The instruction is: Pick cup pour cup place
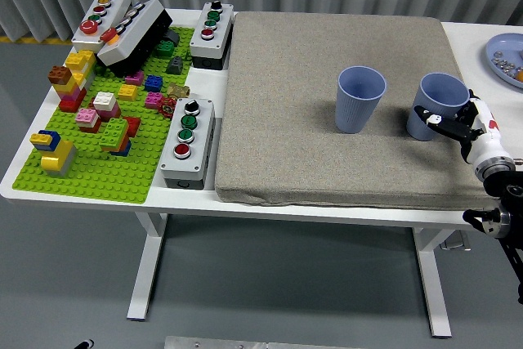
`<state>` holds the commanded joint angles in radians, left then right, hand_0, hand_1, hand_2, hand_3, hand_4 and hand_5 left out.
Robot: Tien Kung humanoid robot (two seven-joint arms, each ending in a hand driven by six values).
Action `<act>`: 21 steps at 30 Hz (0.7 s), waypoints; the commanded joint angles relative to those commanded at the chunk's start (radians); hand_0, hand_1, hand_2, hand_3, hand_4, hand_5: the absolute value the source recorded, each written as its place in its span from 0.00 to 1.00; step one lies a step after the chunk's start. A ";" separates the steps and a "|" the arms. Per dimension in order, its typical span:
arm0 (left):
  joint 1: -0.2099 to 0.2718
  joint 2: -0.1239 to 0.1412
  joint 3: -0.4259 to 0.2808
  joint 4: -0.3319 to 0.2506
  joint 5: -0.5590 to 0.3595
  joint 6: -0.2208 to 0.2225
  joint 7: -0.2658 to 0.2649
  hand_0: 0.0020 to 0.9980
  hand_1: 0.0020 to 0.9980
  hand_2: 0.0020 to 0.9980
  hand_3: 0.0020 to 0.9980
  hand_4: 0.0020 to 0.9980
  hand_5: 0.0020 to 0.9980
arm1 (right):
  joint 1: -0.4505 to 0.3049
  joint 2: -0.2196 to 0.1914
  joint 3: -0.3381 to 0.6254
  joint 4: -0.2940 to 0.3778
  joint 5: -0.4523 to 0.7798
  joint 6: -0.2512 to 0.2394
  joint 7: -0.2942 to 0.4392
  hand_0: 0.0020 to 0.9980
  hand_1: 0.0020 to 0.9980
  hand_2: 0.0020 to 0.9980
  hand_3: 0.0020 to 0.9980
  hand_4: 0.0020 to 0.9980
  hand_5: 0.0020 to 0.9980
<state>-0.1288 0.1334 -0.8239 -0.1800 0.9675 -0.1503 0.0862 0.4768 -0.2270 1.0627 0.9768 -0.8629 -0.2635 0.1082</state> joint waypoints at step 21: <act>0.003 0.003 0.013 0.000 -0.013 0.000 -0.003 0.82 0.78 0.83 0.75 0.56 1.00 | -0.009 -0.007 0.004 0.018 -0.022 0.013 -0.022 0.94 0.92 0.98 0.96 0.84 0.28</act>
<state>-0.1256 0.1361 -0.8108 -0.1800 0.9544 -0.1500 0.0830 0.4675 -0.2337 1.0663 0.9948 -0.8850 -0.2509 0.0858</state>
